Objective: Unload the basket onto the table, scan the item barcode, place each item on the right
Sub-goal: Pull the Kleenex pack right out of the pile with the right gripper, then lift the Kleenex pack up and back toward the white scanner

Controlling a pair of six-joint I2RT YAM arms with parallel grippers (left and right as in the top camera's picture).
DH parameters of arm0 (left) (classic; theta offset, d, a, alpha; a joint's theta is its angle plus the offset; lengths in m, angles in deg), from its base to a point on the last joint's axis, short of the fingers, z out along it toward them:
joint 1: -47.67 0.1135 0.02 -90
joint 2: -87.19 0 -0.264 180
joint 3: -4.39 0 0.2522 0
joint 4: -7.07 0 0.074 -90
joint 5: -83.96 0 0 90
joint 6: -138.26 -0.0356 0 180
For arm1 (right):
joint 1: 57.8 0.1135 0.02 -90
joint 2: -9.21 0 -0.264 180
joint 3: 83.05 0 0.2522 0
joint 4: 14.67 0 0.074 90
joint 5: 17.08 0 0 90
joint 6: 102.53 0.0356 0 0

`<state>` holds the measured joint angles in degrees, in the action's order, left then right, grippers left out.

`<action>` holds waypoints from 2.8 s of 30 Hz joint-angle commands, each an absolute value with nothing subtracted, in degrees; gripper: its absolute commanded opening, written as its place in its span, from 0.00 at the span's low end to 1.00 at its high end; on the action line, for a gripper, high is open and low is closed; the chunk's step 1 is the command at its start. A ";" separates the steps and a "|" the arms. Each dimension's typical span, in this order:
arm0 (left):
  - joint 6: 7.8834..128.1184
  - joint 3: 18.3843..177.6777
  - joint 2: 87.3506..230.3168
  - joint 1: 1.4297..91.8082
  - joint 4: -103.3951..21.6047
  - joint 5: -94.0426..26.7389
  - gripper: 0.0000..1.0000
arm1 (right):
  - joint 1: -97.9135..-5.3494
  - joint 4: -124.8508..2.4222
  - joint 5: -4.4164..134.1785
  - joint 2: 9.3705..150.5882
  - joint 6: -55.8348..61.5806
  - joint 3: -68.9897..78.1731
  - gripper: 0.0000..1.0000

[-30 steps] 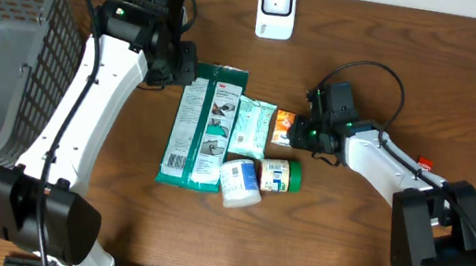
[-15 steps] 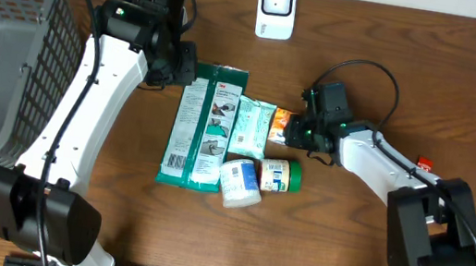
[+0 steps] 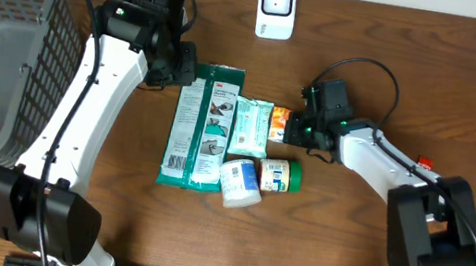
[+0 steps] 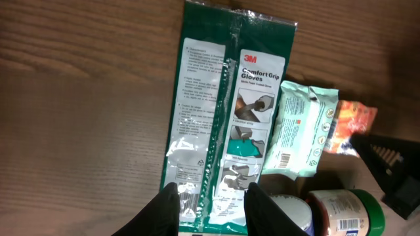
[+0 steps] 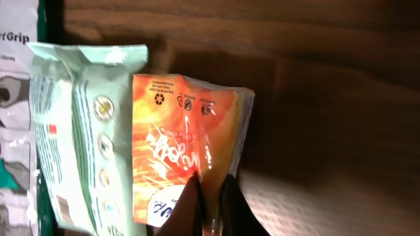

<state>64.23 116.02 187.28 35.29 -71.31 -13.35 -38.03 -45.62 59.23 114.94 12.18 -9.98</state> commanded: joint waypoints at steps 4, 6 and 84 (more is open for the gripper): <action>63.09 116.19 187.59 35.40 -70.00 -12.67 0.33 | -45.48 -46.91 41.11 106.04 2.46 -11.00 0.01; 63.07 116.22 187.39 35.40 -69.78 -12.67 0.33 | -48.36 -47.61 32.76 103.38 0.45 -11.00 0.01; 62.88 116.26 182.73 52.49 -66.17 -1.70 0.82 | -55.07 -72.39 14.29 99.68 -17.10 -10.89 0.01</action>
<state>63.20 116.02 183.63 52.16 -65.89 -2.64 -55.55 -75.04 4.54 99.62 -27.07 -10.98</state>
